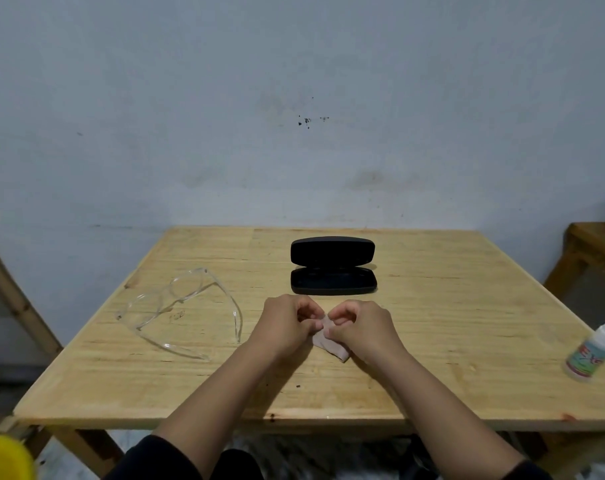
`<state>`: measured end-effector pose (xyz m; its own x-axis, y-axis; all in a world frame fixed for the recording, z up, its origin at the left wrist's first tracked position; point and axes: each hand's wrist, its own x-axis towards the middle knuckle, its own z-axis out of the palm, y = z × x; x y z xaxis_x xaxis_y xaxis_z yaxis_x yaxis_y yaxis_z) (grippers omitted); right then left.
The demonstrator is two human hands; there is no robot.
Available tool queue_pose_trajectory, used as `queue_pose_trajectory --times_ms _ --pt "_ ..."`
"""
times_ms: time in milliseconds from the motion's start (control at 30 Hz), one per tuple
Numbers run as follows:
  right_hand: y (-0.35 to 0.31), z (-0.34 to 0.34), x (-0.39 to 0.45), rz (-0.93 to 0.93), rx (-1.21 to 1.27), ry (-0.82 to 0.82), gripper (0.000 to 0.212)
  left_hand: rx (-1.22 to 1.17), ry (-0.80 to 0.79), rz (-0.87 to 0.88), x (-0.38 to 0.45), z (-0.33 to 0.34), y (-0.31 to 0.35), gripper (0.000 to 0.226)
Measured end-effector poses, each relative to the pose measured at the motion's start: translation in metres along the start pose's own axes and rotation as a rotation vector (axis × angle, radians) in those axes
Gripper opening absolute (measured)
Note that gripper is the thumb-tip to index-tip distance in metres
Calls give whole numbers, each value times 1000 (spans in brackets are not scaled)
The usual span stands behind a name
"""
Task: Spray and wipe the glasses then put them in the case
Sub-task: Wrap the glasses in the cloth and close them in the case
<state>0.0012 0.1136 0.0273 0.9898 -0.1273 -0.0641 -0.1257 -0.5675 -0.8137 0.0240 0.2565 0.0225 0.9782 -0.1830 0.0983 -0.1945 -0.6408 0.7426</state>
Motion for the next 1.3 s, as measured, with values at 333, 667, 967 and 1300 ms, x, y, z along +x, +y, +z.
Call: queue_pose_trajectory --times_ms 333,667,967,1300 --pt "6 4 4 -58 -61 29 17 53 -72 42 -1 2 -4 20" --pt "3 -4 4 12 205 3 11 -8 101 95 -4 0 5 4" --pt "-15 -23 6 -76 564 -13 18 -298 185 128 3 -15 16 11" --pt "-18 -34 10 -83 642 22 20 -483 220 120 6 -27 27 11"
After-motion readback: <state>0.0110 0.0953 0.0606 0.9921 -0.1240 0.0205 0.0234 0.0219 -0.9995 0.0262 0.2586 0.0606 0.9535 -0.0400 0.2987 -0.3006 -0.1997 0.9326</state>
